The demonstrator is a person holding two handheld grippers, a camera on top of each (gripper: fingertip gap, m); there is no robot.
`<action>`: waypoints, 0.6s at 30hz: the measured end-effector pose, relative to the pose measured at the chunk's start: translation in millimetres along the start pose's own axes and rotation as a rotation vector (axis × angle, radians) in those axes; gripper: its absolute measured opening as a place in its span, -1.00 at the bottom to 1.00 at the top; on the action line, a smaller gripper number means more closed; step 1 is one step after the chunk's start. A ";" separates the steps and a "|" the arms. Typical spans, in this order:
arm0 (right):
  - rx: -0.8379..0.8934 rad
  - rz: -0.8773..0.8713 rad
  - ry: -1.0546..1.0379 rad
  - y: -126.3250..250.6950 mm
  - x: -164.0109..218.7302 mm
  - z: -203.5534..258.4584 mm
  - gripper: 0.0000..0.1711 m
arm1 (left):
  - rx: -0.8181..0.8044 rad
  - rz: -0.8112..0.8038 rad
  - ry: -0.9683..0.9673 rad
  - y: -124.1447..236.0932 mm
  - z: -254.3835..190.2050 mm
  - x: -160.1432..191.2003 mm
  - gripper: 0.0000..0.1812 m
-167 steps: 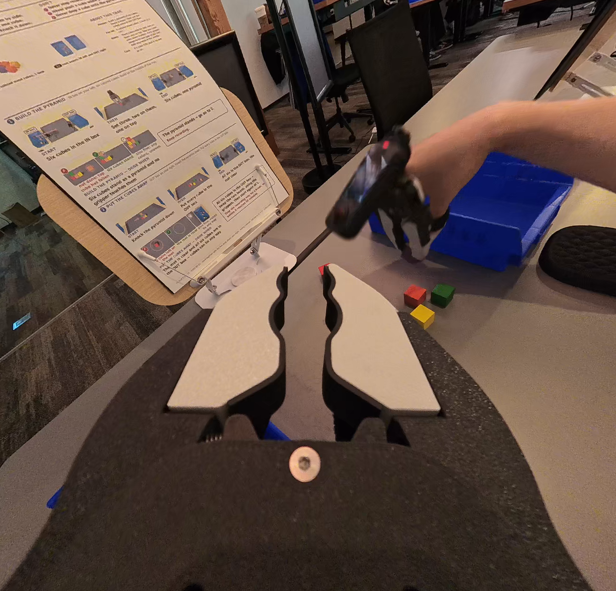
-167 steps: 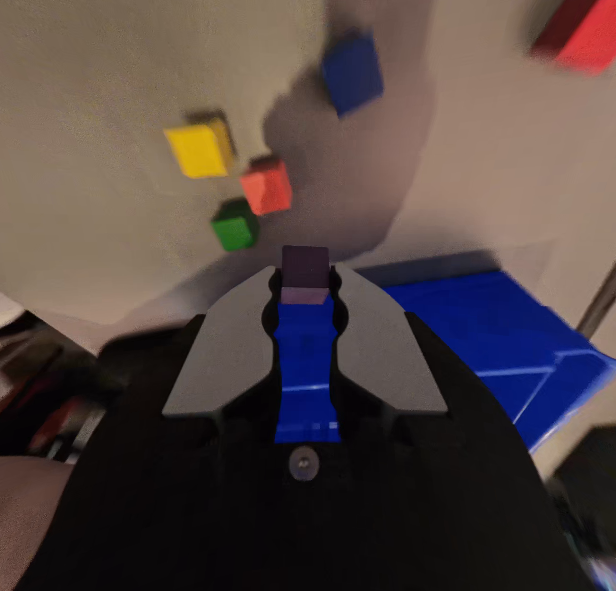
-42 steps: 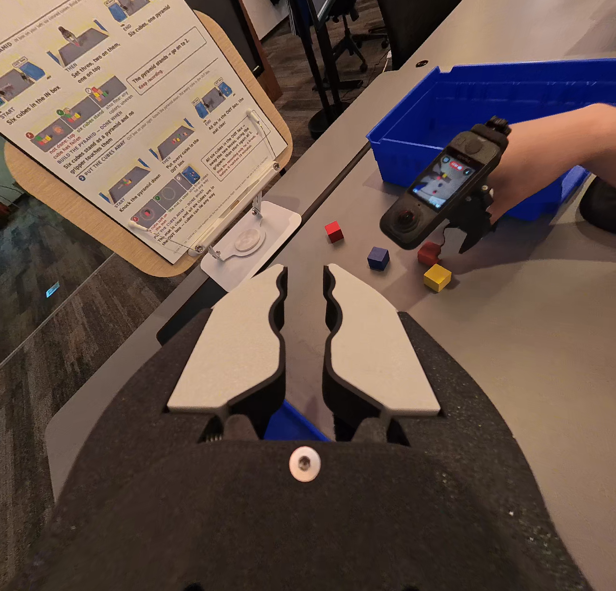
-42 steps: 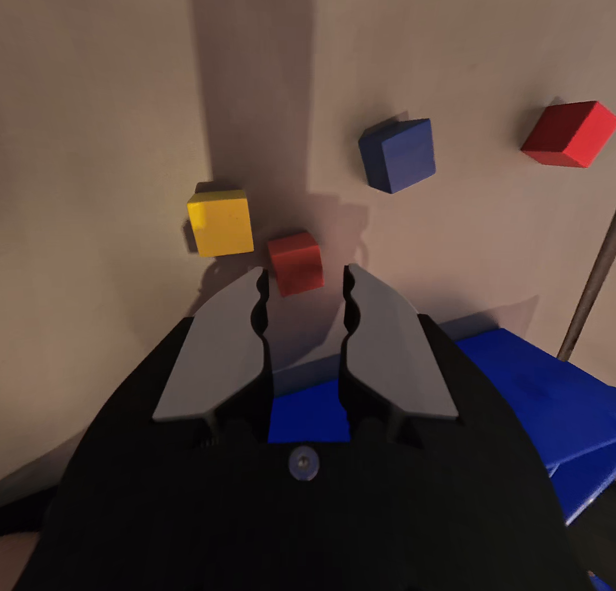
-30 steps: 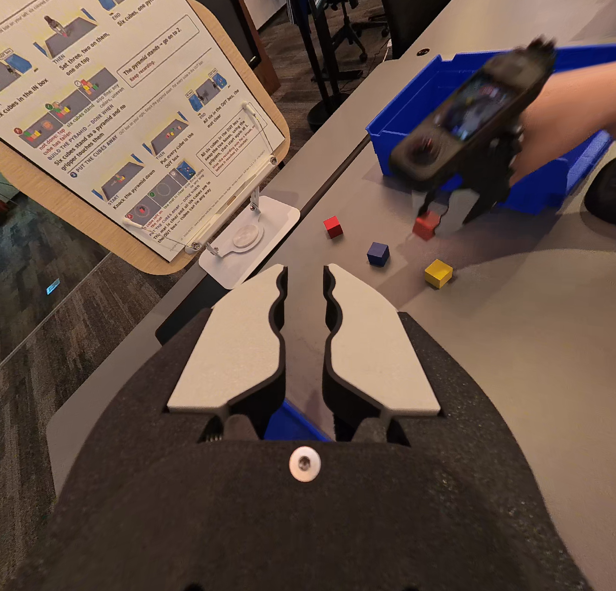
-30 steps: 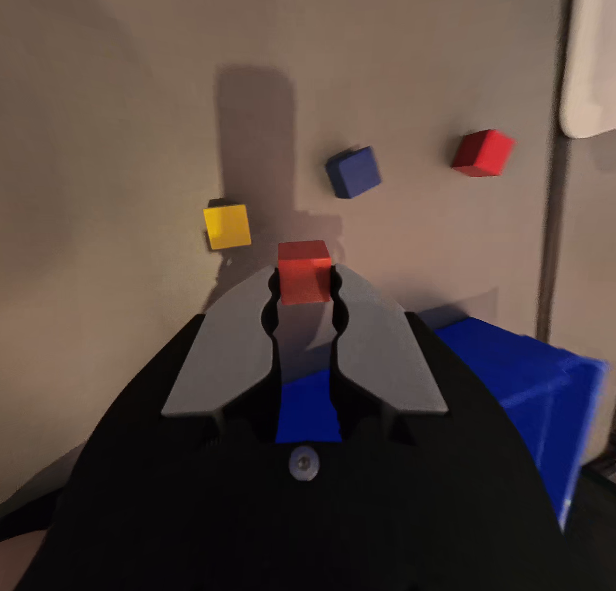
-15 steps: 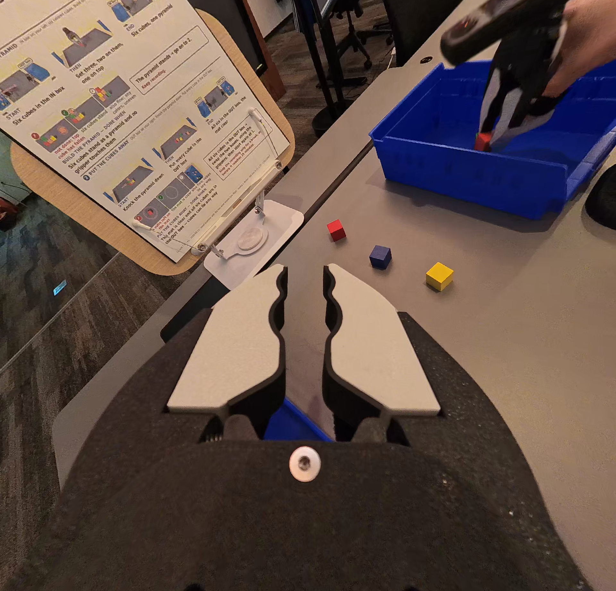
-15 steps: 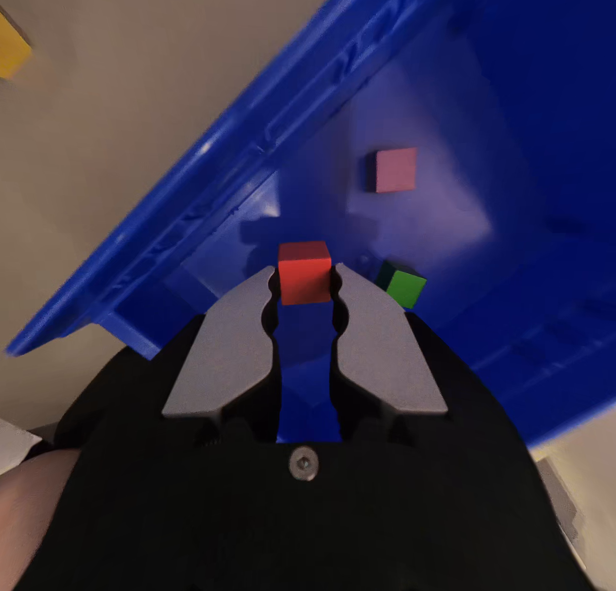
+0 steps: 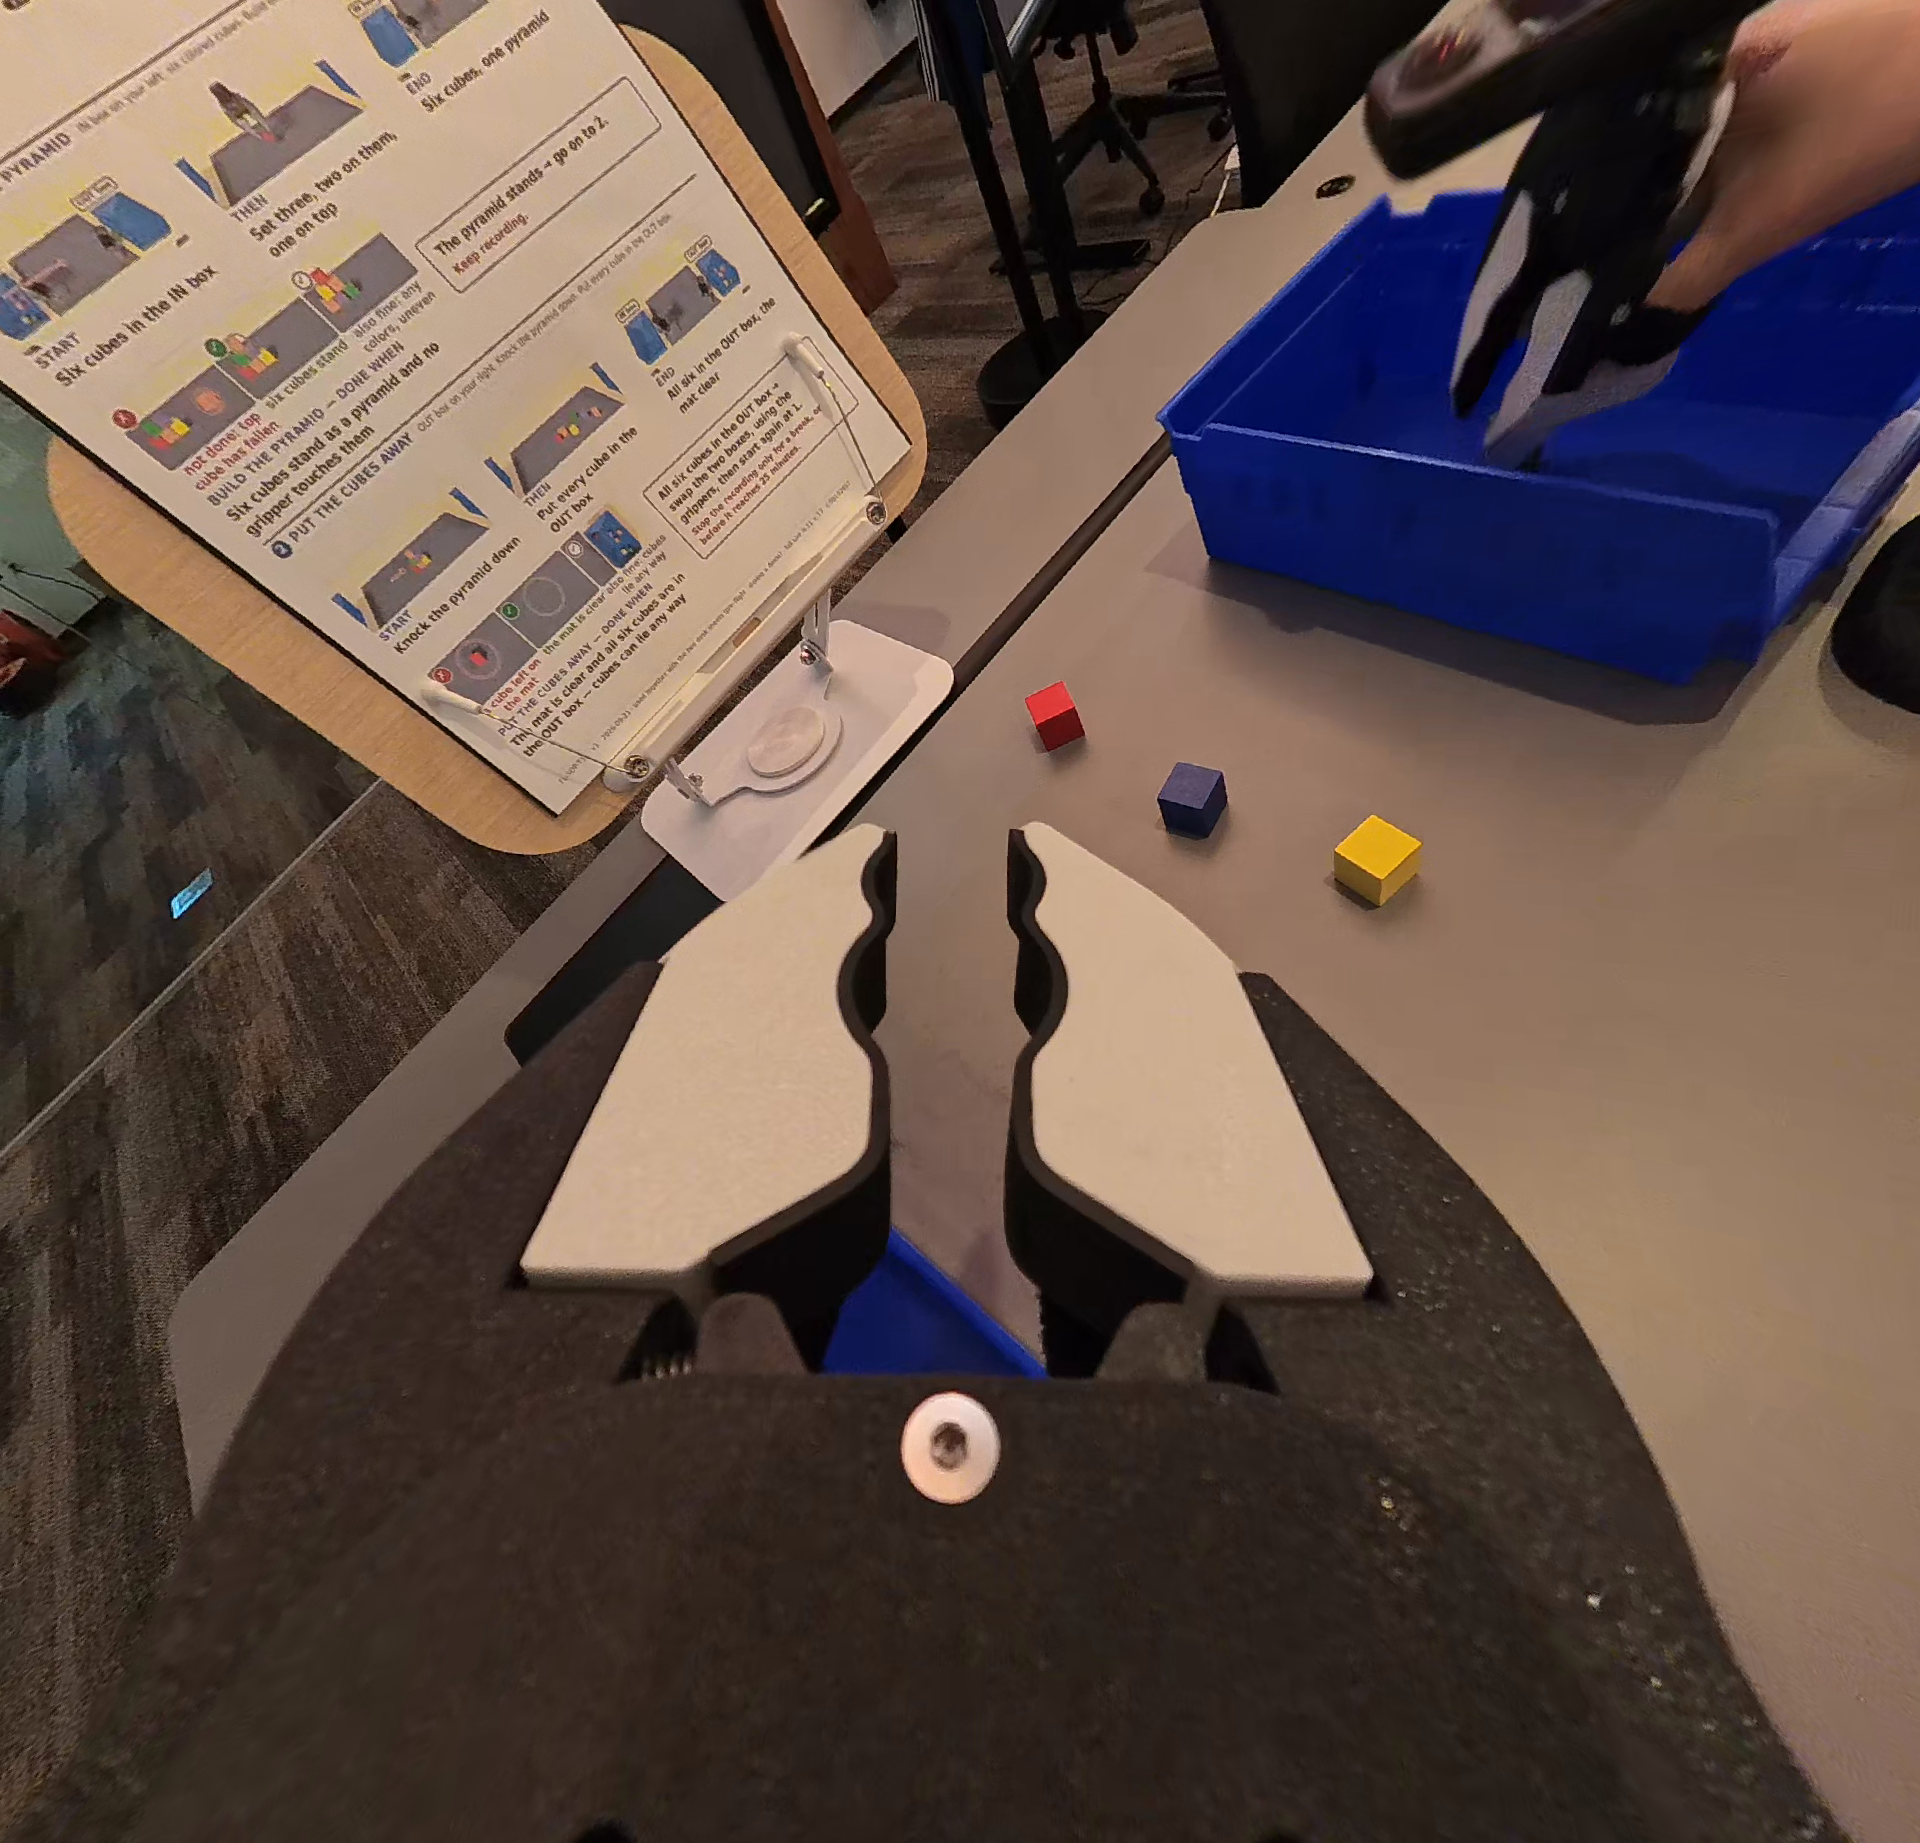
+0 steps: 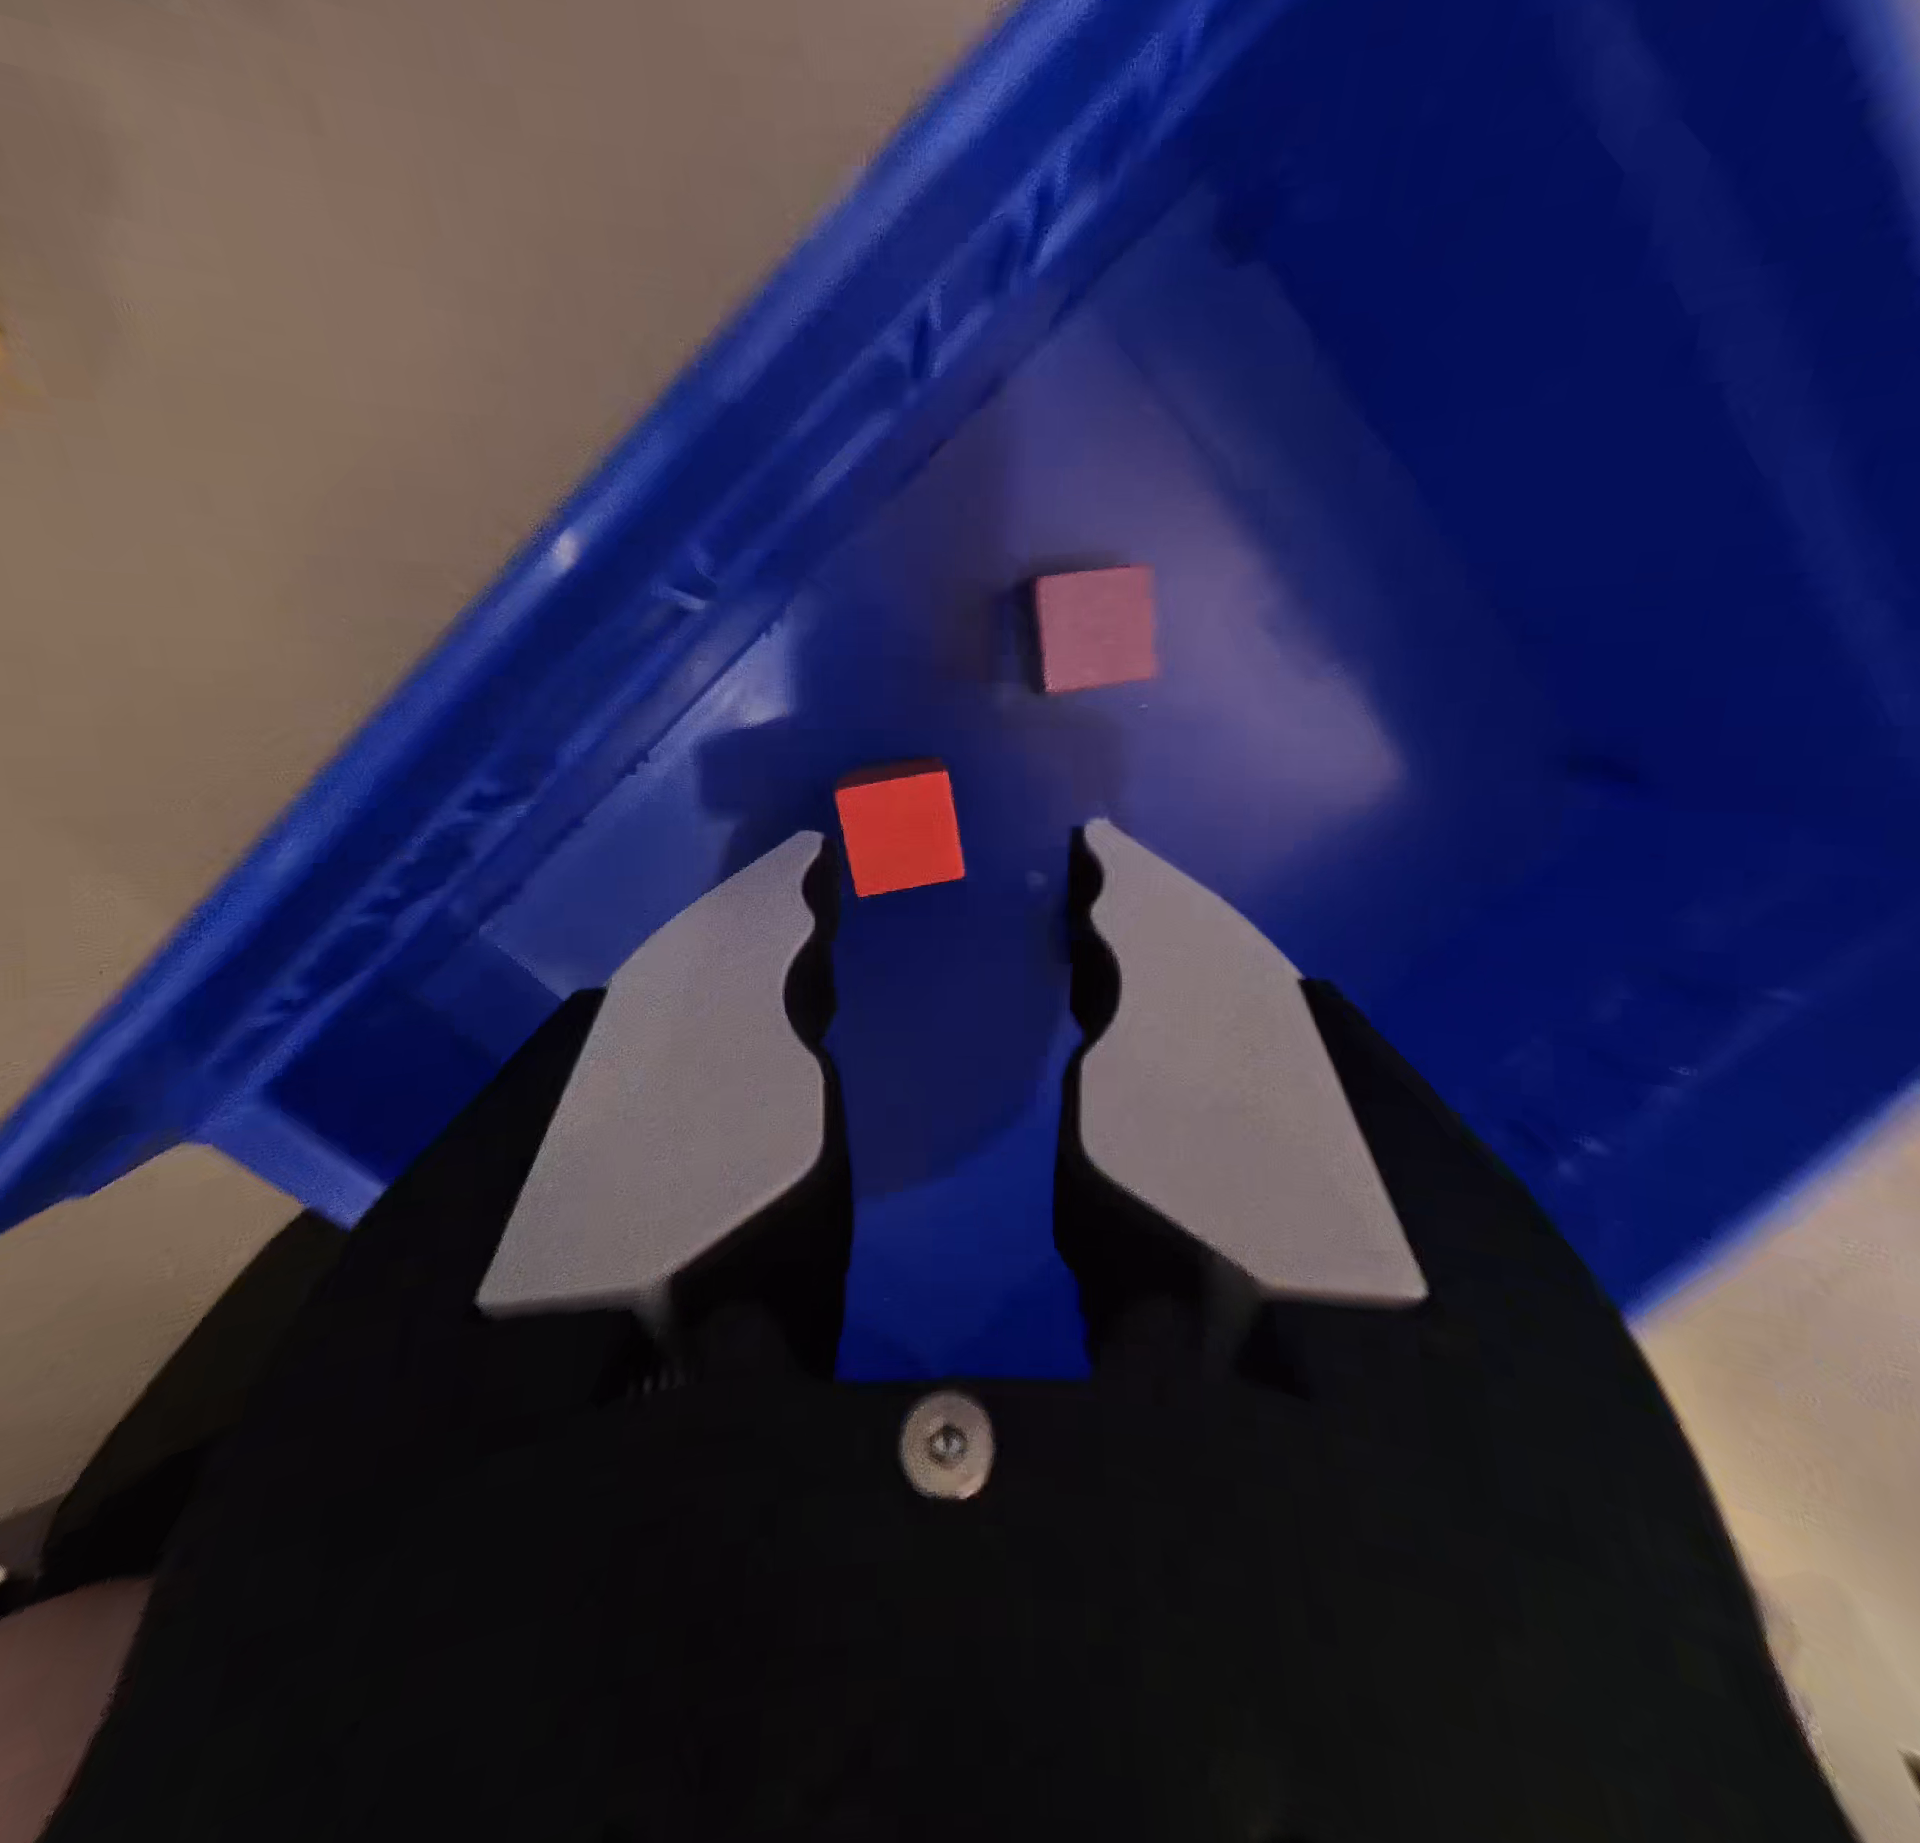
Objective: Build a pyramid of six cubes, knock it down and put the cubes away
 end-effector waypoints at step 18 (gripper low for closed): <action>-0.084 -0.080 0.587 -39.4 -138.7 170.1 -0.53 | 0.014 0.019 -0.018 -3.2 -5.1 1.3 -0.78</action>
Point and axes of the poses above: each gripper's, where its closed fingertips meet, y back along the fingers, x out of its underside, z = x × y across the jaws, the point moved 5 cm from there along y, back along the fingers, and after that the axes turned 12 degrees about y, right-handed, at the moved point
